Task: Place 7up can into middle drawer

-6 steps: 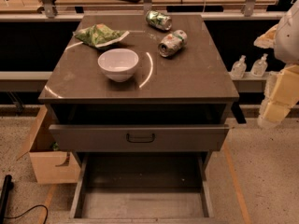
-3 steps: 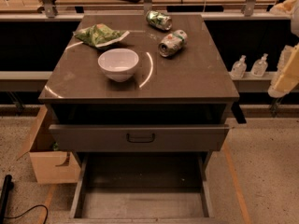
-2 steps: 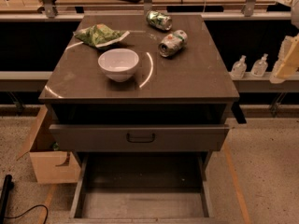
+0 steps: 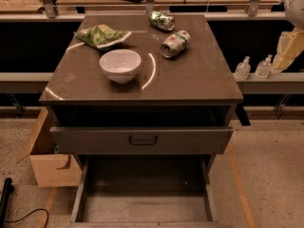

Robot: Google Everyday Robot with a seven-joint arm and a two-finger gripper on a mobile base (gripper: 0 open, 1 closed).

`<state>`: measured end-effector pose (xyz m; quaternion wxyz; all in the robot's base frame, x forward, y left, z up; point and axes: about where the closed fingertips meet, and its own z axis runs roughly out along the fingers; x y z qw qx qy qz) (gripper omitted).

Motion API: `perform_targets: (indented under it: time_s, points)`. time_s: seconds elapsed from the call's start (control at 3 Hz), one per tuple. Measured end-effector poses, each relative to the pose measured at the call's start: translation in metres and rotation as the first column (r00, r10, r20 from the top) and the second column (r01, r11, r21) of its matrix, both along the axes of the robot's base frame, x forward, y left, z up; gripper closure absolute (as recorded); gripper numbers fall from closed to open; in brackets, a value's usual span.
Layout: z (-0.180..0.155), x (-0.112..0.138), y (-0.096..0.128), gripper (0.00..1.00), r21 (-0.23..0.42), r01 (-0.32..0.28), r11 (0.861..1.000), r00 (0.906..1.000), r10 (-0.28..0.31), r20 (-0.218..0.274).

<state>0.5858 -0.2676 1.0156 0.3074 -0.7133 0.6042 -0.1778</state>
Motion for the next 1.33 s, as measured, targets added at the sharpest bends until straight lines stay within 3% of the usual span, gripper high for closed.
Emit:
perform_targets:
  time_s: [0.33, 0.67, 1.0, 1.33]
  points:
    - [0.000, 0.000, 0.000, 0.00, 0.000, 0.000, 1.000, 1.0000, 0.000, 0.000]
    - [-0.003, 0.018, 0.001, 0.00, -0.020, -0.039, 0.999, 0.9992, 0.039, -0.006]
    - [-0.011, 0.051, 0.006, 0.00, -0.064, -0.127, 0.990, 0.9918, 0.127, -0.012]
    - [-0.017, 0.071, 0.016, 0.00, -0.053, -0.225, 0.973, 0.9742, 0.226, -0.003]
